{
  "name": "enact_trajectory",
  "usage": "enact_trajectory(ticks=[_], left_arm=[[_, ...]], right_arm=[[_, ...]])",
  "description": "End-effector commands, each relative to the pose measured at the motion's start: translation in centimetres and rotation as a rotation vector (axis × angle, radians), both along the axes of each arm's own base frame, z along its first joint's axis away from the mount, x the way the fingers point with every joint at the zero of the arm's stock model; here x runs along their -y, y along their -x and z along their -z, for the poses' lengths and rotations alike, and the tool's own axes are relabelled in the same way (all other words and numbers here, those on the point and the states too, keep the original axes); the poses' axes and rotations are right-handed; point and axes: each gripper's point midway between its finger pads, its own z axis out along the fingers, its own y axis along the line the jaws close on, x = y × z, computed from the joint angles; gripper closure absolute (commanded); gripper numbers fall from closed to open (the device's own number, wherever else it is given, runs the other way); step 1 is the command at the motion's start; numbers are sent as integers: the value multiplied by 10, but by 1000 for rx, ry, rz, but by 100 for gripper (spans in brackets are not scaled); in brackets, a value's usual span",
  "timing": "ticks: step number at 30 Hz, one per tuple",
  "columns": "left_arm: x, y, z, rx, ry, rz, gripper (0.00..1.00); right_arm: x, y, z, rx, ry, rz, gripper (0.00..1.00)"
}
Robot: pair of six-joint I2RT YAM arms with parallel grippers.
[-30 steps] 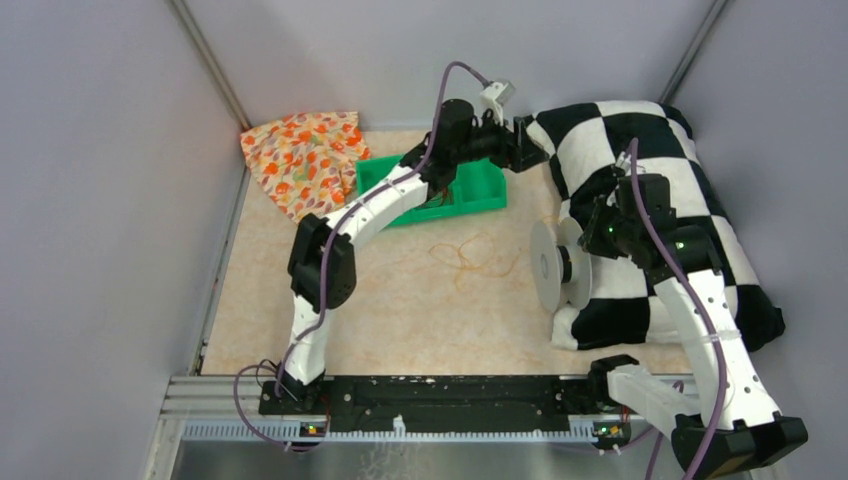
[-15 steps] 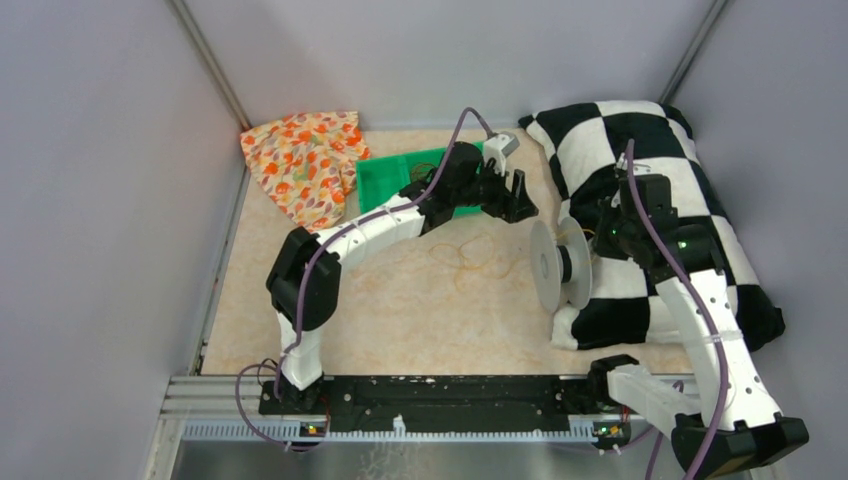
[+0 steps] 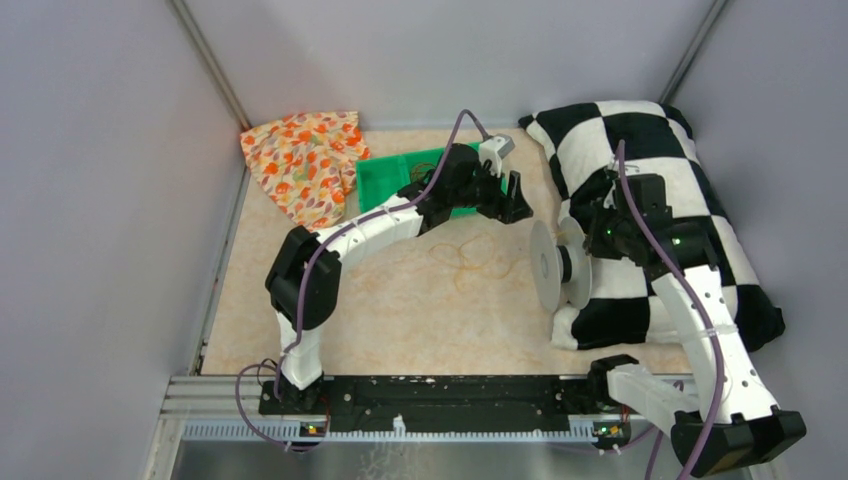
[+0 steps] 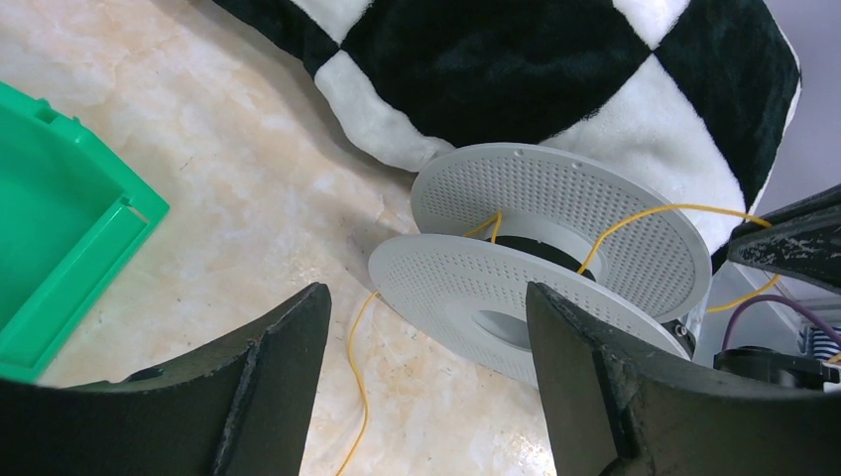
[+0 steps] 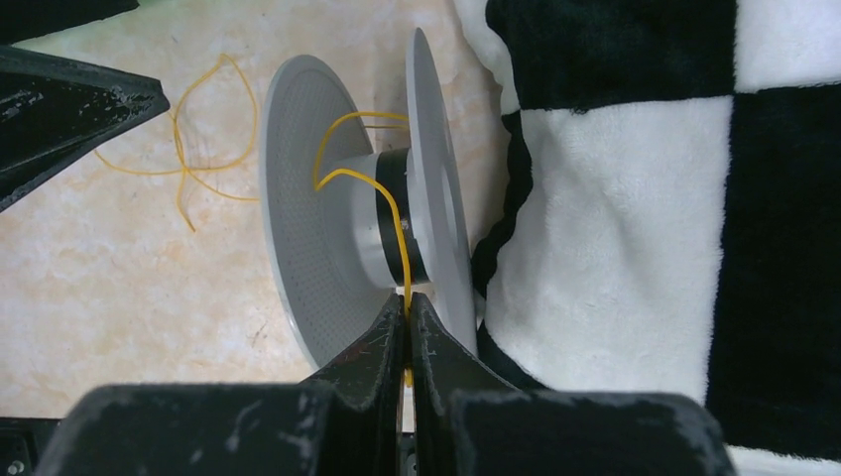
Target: Wrap the cables
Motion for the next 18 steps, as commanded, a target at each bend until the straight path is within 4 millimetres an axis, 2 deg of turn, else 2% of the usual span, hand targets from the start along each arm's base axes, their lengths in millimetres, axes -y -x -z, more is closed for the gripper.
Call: enact_trajectory(ticks=[1, 7, 10, 13, 17, 18], left_arm=[[0, 4, -21, 29, 34, -5, 21], [3, 3, -17, 11, 35, -17, 21], [6, 4, -17, 13, 34, -8, 22], [4, 7, -9, -3, 3, -9, 21], [5, 9, -6, -12, 4, -5, 21], [5, 9, -6, -14, 6, -3, 21]], right_arm=[[-11, 8, 1, 5, -58, -31, 100], [-16, 18, 13, -17, -88, -18, 100], [-9, 21, 23, -28, -60, 9, 100], [-1, 24, 30, -40, -17, 23, 100], [-2, 25, 33, -49, -26, 29, 100], [-2, 26, 33, -51, -29, 32, 97]])
